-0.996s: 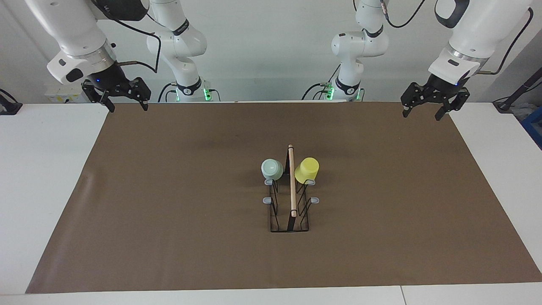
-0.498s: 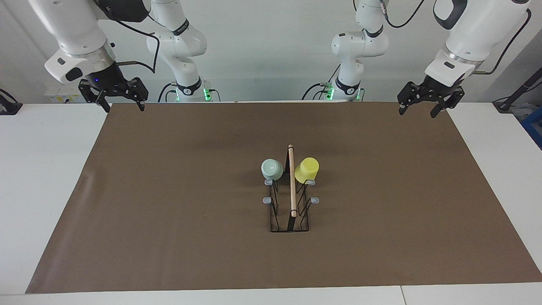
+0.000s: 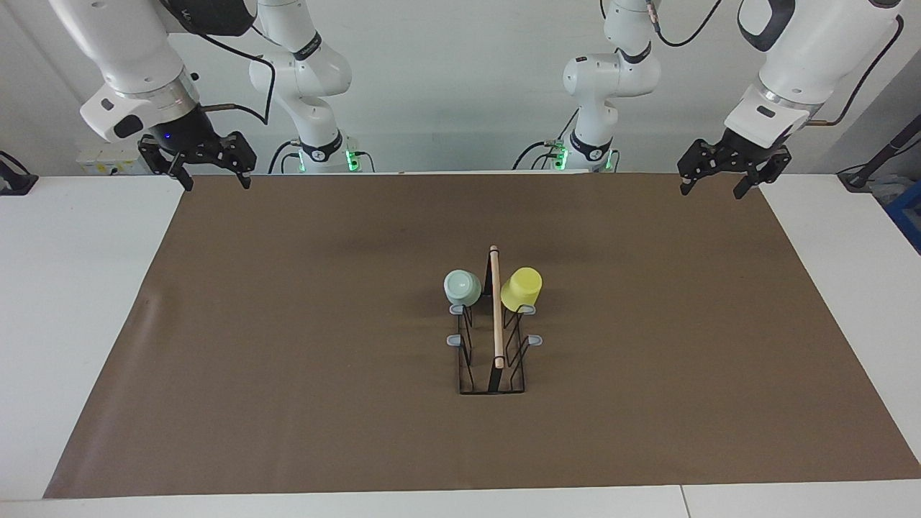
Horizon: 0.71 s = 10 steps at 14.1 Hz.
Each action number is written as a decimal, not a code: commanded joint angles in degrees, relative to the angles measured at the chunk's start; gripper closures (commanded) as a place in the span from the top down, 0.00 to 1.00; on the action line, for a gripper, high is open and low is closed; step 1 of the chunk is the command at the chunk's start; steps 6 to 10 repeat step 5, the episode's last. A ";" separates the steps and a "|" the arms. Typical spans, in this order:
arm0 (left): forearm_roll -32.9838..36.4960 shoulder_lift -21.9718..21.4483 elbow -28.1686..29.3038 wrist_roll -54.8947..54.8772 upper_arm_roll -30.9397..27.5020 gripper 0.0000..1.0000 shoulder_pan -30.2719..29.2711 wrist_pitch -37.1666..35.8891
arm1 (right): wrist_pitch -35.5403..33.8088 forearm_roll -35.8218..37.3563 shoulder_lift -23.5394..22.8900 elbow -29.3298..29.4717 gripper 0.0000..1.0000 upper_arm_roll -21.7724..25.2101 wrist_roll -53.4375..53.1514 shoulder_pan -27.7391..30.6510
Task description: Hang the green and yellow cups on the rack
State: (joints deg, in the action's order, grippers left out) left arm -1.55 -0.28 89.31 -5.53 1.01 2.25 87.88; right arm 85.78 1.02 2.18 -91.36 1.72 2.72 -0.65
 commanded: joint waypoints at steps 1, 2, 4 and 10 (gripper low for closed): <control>0.76 -1.83 2.27 0.09 0.48 1.00 -0.75 1.16 | 0.35 -0.93 0.98 -1.28 1.00 -0.48 -1.23 0.30; 0.76 -1.83 2.18 0.17 0.48 1.00 -0.67 1.16 | 0.35 -1.10 0.98 -1.19 1.00 -0.49 -1.14 0.21; 0.76 -1.83 2.35 0.09 0.48 1.00 -0.66 1.16 | 0.35 -1.19 1.07 -1.46 1.00 -0.49 -1.32 -0.84; 0.76 -2.00 2.62 0.08 0.48 1.00 -0.66 1.16 | 0.26 -1.19 1.07 -1.46 1.00 -0.49 -1.32 -0.84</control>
